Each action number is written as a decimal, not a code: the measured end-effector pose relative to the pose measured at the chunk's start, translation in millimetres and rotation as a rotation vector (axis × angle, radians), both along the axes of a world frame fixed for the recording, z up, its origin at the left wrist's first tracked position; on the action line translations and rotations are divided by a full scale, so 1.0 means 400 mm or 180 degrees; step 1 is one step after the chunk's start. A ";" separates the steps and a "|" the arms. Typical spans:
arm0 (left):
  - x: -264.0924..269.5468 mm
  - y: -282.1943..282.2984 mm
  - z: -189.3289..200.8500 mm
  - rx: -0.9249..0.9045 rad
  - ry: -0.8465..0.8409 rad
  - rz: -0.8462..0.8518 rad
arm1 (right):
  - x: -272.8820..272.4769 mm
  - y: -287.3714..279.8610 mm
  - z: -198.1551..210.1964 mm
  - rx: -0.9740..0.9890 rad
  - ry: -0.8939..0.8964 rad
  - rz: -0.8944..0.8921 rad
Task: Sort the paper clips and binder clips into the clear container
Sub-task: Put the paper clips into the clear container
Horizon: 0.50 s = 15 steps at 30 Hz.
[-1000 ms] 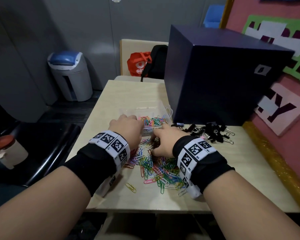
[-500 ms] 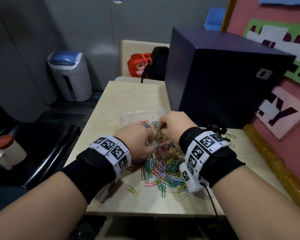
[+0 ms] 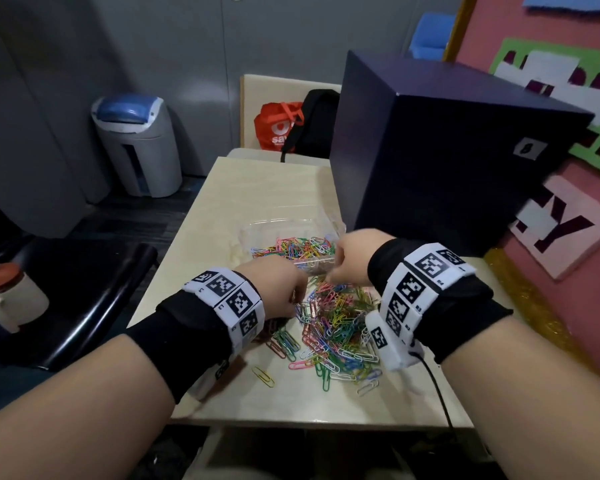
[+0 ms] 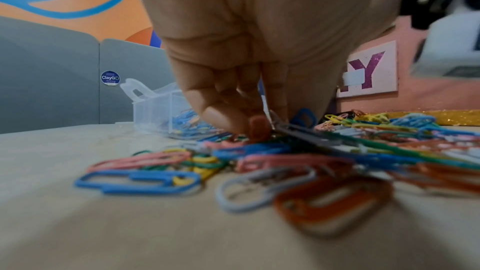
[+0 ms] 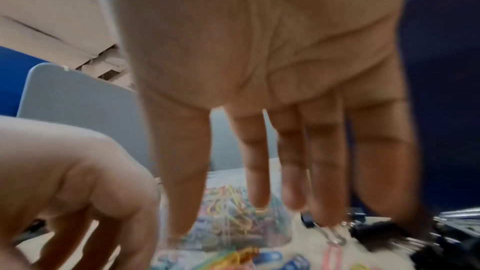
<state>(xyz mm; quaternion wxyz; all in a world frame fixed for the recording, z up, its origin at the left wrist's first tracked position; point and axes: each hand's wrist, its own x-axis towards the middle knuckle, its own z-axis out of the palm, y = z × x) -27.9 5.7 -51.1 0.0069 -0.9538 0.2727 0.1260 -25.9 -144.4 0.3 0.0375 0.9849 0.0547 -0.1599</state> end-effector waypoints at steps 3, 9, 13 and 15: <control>-0.004 -0.001 0.008 -0.0020 -0.0008 0.0037 | -0.036 -0.006 -0.025 -0.0458 0.0726 -0.0070; -0.011 -0.002 0.019 -0.0137 -0.0029 0.0090 | -0.052 0.006 -0.054 -0.0238 0.0362 0.0112; -0.009 0.004 0.019 -0.0307 -0.0097 0.0222 | -0.046 0.012 -0.055 -0.0185 0.0096 0.0277; -0.008 0.011 0.020 -0.0437 -0.0112 0.0276 | -0.041 0.012 -0.055 -0.0195 0.0087 0.0259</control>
